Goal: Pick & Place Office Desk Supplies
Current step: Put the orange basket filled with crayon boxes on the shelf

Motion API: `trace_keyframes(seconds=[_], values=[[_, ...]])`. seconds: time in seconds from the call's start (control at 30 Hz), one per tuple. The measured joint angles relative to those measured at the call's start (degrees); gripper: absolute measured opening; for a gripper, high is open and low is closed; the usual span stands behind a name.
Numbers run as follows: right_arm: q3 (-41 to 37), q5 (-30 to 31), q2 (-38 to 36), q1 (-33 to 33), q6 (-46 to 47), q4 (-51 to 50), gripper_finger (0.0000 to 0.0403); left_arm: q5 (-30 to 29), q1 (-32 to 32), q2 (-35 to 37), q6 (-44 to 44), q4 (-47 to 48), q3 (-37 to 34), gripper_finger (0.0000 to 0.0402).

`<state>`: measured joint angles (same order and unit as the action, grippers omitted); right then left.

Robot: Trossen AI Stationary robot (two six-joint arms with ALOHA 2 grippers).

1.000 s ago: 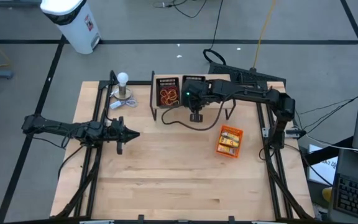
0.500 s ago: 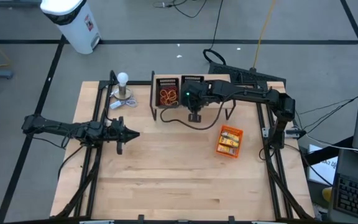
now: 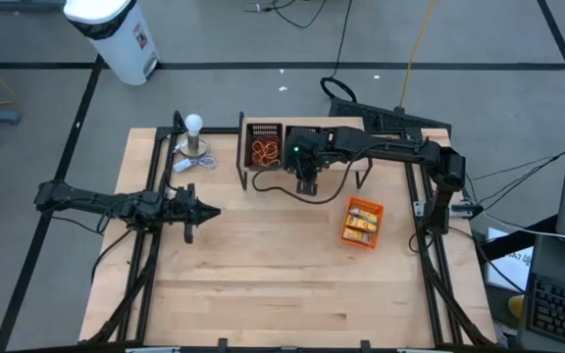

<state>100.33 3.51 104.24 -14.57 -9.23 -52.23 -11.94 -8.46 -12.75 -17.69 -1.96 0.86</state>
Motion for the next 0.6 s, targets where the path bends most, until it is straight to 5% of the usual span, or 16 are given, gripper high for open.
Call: trace_keyframes(seconds=[0.6], values=[[0.1,2.4,-6.7,2.7,-0.5,0.9,0.0166,0.0,0.0,0.0,-0.3,0.0,0.0,0.0026]])
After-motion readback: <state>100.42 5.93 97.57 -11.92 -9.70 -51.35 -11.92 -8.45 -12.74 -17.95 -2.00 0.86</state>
